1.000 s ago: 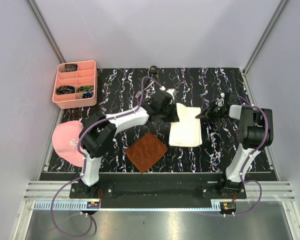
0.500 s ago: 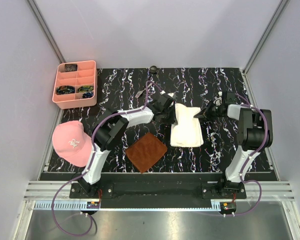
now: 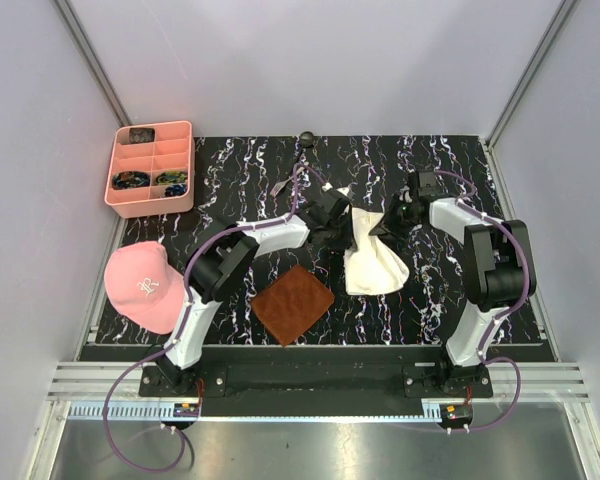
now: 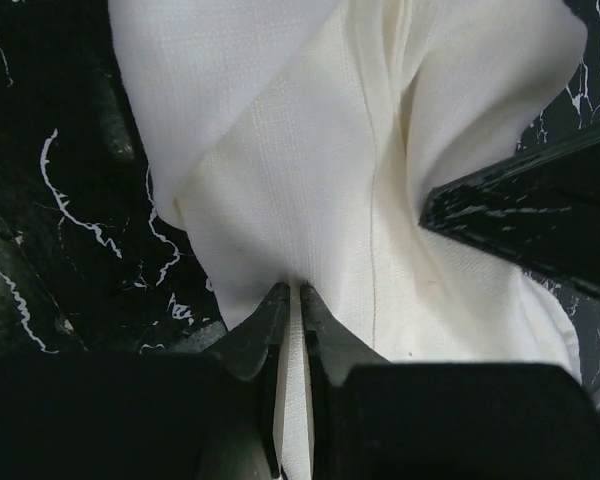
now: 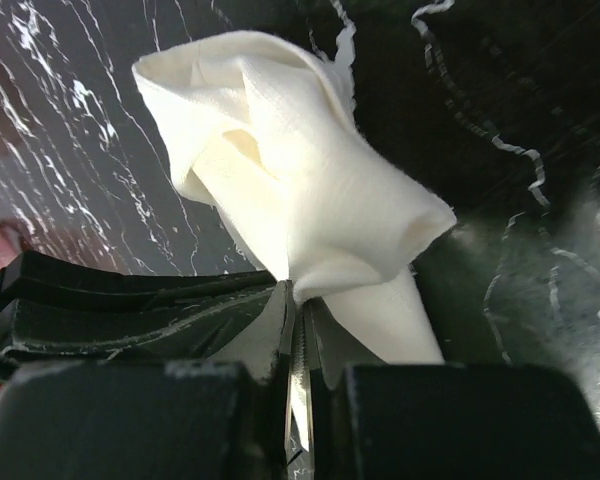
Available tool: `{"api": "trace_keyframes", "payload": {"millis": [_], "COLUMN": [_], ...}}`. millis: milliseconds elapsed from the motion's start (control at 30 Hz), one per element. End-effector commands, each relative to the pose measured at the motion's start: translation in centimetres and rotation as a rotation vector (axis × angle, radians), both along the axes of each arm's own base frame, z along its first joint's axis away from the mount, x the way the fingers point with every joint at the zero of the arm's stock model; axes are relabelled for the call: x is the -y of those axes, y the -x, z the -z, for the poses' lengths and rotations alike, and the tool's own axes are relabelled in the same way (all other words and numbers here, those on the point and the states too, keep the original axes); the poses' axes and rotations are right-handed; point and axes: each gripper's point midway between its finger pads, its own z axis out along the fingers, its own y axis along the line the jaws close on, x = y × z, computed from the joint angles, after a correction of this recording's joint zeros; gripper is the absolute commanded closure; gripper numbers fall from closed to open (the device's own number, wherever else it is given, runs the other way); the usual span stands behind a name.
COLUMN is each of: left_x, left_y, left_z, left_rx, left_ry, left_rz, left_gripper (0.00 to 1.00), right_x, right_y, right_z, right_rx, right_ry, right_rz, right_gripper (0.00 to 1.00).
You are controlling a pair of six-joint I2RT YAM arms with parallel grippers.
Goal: Fold the napkin into a case and place the utensils inside
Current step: Fold the 2/3-rectangle-folded napkin at the center of the board.
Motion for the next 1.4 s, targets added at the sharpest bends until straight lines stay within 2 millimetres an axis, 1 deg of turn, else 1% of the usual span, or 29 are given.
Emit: {"api": "trace_keyframes", "payload": {"millis": [0, 167, 233, 333, 367, 433, 467, 567, 600, 633, 667, 700, 800, 833, 867, 900, 933, 1067, 1133, 1200, 1233, 1267, 1333, 1367], "left_x": [2.0, 2.3, 2.3, 2.0, 2.2, 1.8, 1.8, 1.5, 1.0, 0.8, 1.0, 0.6, 0.3, 0.3, 0.2, -0.3, -0.7, -2.0, -2.8, -2.9, -3.4, -3.0, -2.5, -2.3], "left_y": [-0.3, -0.2, -0.2, 0.0, -0.1, 0.1, 0.0, -0.1, 0.1, -0.2, -0.4, -0.2, 0.3, 0.3, 0.5, 0.9, 0.9, 0.8, 0.5, 0.2, 0.4, -0.1, -0.1, -0.1], "left_z": [-1.4, -1.6, -1.7, -1.7, -2.4, -2.5, -3.0, -2.9, -2.3, -2.6, -3.4, -2.8, -2.7, -3.8, -4.1, -3.7, -4.3, -4.9, -4.9, -4.4, -2.7, -2.7, -1.6, -1.6], "left_rx": [0.027, 0.030, 0.034, 0.035, 0.051, 0.066, 0.084, 0.088, 0.082, 0.099, 0.134, 0.140, 0.128, 0.146, 0.145, 0.129, 0.130, 0.101, 0.090, 0.081, 0.036, 0.033, 0.016, 0.019], "left_ry": [0.072, 0.080, 0.081, 0.082, 0.099, 0.096, 0.105, 0.116, 0.107, 0.125, 0.145, 0.131, 0.130, 0.151, 0.160, 0.155, 0.147, 0.130, 0.130, 0.110, 0.070, 0.074, 0.072, 0.078], "left_rz": [0.021, 0.027, 0.027, 0.030, 0.034, 0.038, 0.041, 0.046, 0.051, 0.059, 0.065, 0.072, 0.078, 0.074, 0.070, 0.052, 0.035, -0.017, -0.054, -0.067, -0.066, -0.062, -0.052, -0.044], "left_gripper": [0.88, 0.88, 0.88, 0.88, 0.88, 0.87, 0.87, 0.87, 0.87, 0.87, 0.86, 0.86, 0.87, 0.87, 0.86, 0.86, 0.86, 0.86, 0.85, 0.84, 0.86, 0.87, 0.88, 0.89], "right_x": [-0.7, -2.5, -2.6, -2.4, -2.4, -2.1, -2.4, -3.0, -3.0, -2.8, -2.8, -2.8, -2.7, -2.4, -2.2, -2.0, -1.8, -1.8, -1.7, -1.8, -1.8, -1.8, -1.9, -1.9], "right_y": [-0.5, -0.8, -0.9, -1.2, -1.2, -1.2, -1.2, -1.2, -1.0, -0.8, -0.7, -0.7, -0.9, -1.0, -1.0, -1.0, -0.8, -0.3, -0.2, -0.2, -0.1, -0.2, -0.3, -0.3], "right_z": [-1.1, -0.6, -0.3, -0.5, -0.4, -0.1, -0.1, 0.0, 0.1, 0.4, 0.4, 0.3, -0.5, -0.6, -0.5, -0.5, -0.4, -0.1, -0.1, -0.2, -0.2, -0.2, -0.4, -0.5], "right_rx": [-0.009, -0.046, -0.049, -0.037, -0.044, -0.049, -0.072, -0.092, -0.101, -0.114, -0.118, -0.116, -0.085, -0.075, -0.071, -0.068, -0.067, -0.074, -0.073, -0.074, -0.078, -0.079, -0.080, -0.079], "right_ry": [0.058, 0.047, 0.053, 0.029, 0.014, 0.014, -0.020, -0.081, -0.087, -0.092, -0.098, -0.101, -0.130, -0.112, -0.098, -0.090, -0.075, -0.067, -0.063, -0.068, -0.070, -0.073, -0.074, -0.075], "right_rz": [0.063, 0.098, 0.124, 0.196, 0.231, 0.274, 0.323, 0.383, 0.398, 0.420, 0.435, 0.444, 0.470, 0.474, 0.474, 0.475, 0.470, 0.460, 0.458, 0.459, 0.459, 0.460, 0.459, 0.460], "right_gripper": [0.97, 0.97, 0.97, 0.96, 0.96, 0.97, 0.96, 0.97, 0.97, 0.97, 0.97, 0.97, 0.97, 0.97, 0.97, 0.97, 0.97, 0.96, 0.96, 0.96, 0.96, 0.96, 0.96, 0.96]}}
